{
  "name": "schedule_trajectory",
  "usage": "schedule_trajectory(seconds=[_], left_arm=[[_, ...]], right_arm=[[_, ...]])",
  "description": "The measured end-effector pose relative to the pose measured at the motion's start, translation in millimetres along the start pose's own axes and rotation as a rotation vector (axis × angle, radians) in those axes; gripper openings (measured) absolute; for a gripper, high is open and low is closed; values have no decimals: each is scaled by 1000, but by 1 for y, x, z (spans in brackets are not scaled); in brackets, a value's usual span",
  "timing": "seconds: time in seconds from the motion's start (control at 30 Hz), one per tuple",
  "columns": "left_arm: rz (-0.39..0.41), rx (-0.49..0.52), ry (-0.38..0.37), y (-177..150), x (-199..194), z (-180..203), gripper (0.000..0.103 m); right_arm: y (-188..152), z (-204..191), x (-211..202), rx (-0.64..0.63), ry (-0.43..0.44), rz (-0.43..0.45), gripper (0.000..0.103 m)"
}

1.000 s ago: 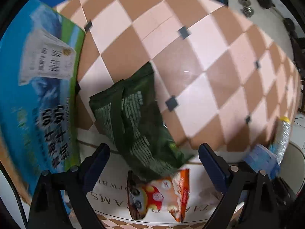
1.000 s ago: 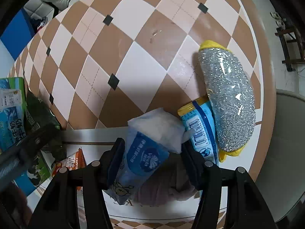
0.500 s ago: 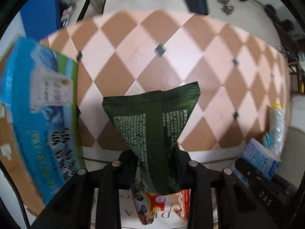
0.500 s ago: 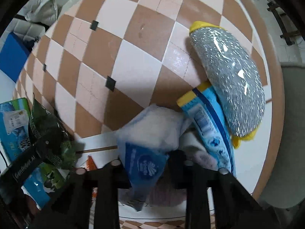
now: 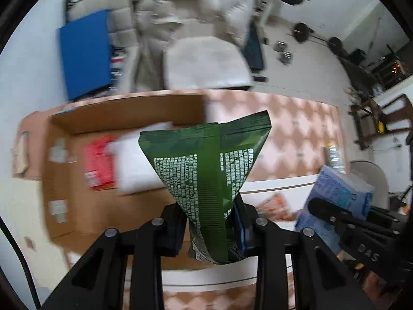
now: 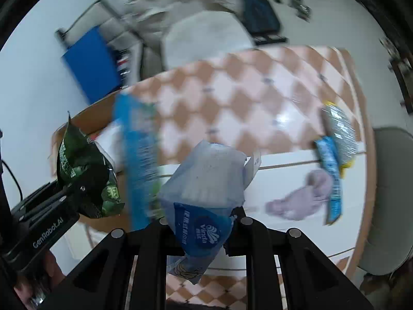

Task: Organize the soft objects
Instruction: 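Carry the green bag and milk pouch into the box and release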

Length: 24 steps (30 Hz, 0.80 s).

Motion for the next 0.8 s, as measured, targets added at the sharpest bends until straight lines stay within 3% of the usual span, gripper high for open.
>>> schedule_trajectory(seconds=[0.17,0.37,0.5,0.67,0.73,0.77,0.8], left_arm=[[-40,-71,83,-24,3,-90,28],[-129,-197,93,-39,37,-179,28],[-158,-255,72,-41,51,-219,28],[-200,-249,40,-43,56,-236,32],[-208,-268,4,-45,56,-241,39],[-211,-270,-20,-47,56,-242,45],[-209,-262,-31,-48,55,-242,59]], right_arm=[[-16,-124,33,-120,3,-23,20],[-27,-220,100,-190,-9,-88,20],[-27,-247,135,-213,-33,-105,20],[-24,-270,158,-230,-22,-129,21],[-25,-277,168,-245,-2,-164,31],[-27,-280,169,-247,7,-178,61],[-27,-279,170,-250,12,-180,94]])
Point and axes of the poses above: each gripper's, at about its wrist camera, not at the fingertips, and x roughly the way its jaws point, z to its right, y to its top, the point moved 2 cm from there along x, roughly the way its jaws point
